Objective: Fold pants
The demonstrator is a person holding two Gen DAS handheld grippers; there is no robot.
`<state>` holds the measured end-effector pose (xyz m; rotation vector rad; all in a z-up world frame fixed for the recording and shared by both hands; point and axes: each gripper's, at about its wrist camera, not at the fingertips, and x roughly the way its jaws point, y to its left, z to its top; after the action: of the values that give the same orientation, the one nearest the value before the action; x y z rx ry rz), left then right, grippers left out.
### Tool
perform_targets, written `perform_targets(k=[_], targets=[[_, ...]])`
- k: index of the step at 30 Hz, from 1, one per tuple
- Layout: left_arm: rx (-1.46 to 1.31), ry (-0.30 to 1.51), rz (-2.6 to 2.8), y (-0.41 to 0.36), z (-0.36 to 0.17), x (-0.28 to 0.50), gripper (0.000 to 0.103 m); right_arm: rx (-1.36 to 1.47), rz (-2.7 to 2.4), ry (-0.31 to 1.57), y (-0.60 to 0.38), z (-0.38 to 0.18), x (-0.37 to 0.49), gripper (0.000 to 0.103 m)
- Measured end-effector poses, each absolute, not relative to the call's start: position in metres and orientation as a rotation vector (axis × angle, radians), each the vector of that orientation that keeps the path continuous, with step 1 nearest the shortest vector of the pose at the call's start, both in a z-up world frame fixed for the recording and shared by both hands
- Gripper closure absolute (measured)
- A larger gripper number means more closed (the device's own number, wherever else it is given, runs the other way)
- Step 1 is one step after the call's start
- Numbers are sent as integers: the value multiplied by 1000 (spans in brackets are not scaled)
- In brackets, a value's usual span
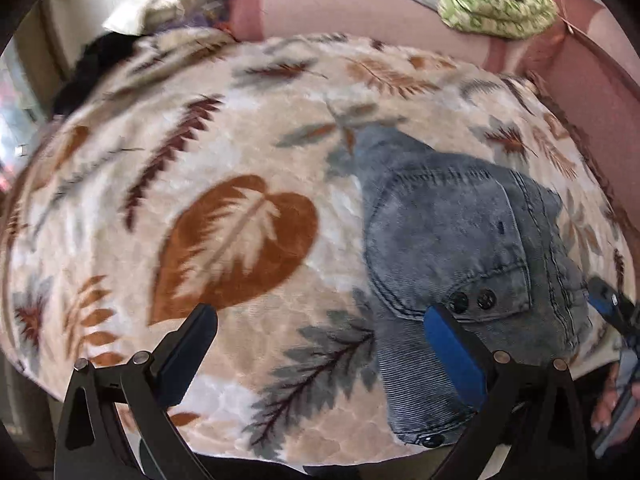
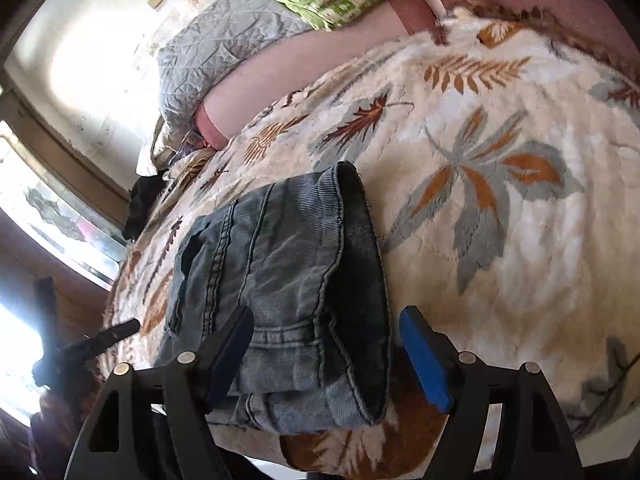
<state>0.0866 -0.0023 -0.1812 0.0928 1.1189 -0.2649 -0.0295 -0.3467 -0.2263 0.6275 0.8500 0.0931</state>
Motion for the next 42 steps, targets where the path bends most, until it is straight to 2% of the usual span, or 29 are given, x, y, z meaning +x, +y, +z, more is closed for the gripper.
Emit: perform_targets(k=[8,13,17,18,19,22,24,32,33,34,42], targets=[[-12,1255,-426,-21,-212,102,0,810,186,935,-360,-243,6,20],[-30,1250,-526,-35,-213,100,0,805,348,1003,-338,-246,34,21],[-39,1253,-555,-47,-215,104,0,677,346,1041,-317,-247,45,21],[-33,1252,-557,-50,-215,106,0,652,338,1036,-313,-246,46,23],[-30,1250,-558,-54,-215,107,2,620,323,1034,-310,-246,46,32],[-46,1238,-568,-58,-212,109,19,532,270,1024,-304,-242,43,53],[-51,1230,-569,-59,-208,109,29,510,274,991,-302,-237,40,57],[-41,1190,-574,-59,-198,103,56,409,232,933,-287,-226,37,58],[-38,1185,-572,-59,-197,103,58,381,232,912,-283,-223,34,60],[-31,1176,-563,-57,-196,100,69,361,235,894,-286,-221,23,61],[-44,1139,-556,-49,-181,99,73,296,240,773,-277,-197,9,64]])
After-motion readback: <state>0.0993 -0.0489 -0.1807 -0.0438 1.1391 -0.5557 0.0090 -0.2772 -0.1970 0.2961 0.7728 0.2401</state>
